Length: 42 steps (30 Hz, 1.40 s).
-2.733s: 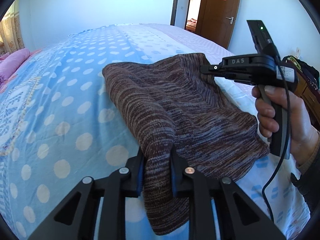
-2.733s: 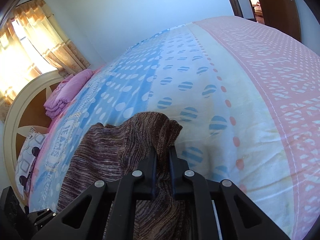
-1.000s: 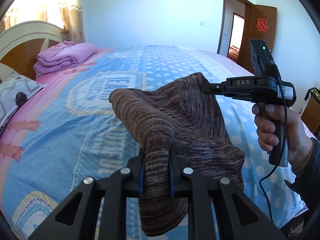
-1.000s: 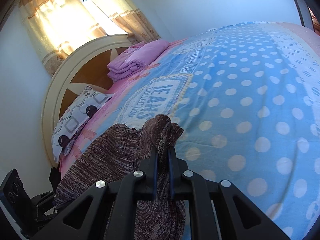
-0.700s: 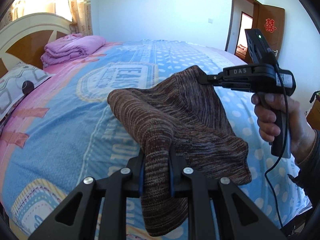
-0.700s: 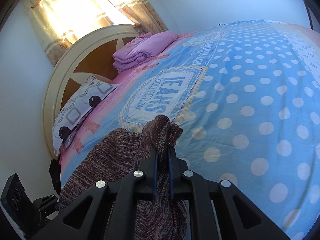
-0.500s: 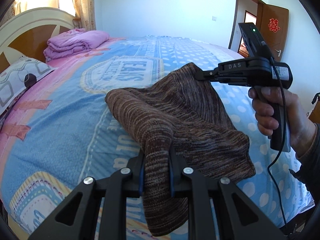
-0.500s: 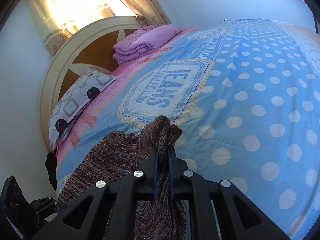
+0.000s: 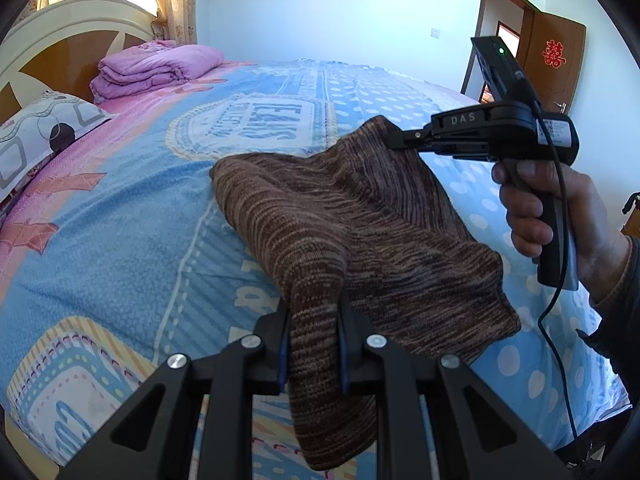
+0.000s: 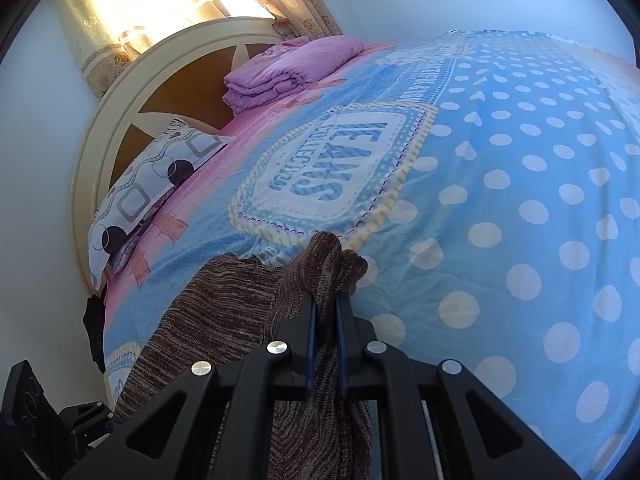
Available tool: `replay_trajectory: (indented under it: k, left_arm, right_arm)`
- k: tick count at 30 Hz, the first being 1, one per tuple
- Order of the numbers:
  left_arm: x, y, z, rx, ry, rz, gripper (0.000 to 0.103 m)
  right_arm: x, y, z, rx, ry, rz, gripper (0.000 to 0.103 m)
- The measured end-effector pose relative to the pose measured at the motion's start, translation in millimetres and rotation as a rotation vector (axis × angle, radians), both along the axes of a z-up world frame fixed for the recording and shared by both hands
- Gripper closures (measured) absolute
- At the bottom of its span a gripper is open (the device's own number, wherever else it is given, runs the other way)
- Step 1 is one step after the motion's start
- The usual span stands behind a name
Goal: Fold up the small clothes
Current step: 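Lift the sweater end with the left tool and fold it over the bundle, then open the left tool and release the folded end onto the bundle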
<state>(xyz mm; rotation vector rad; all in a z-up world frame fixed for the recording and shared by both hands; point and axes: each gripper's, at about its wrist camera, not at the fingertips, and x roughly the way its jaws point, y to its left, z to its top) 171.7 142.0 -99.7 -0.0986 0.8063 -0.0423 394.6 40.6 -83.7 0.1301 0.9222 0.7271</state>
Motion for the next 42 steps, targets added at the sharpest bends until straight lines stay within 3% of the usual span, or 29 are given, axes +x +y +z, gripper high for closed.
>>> replay_trajectory:
  k: [15, 22, 27, 38, 42]
  left_arm:
    - [-5, 8, -19, -0.014, 0.034, 0.007, 0.084]
    - [-5, 7, -28, -0.026, 0.04, 0.022, 0.082]
    - [-4, 11, -33, -0.037, 0.044, 0.045, 0.069]
    - [-9, 5, -31, -0.007, 0.032, 0.074, 0.059]
    - [-14, 6, -15, 0.027, -0.006, 0.088, 0.053]
  right_arm:
    - [5, 18, -8, -0.025, 0.006, 0.018, 0.095]
    - [13, 7, -30, -0.052, 0.037, -0.028, 0.095]
    - [17, 2, -44, -0.051, 0.072, -0.047, 0.095]
    - [9, -8, -44, -0.034, 0.075, -0.068, 0.092]
    - [-17, -27, -31, 0.019, 0.064, -0.055, 0.078]
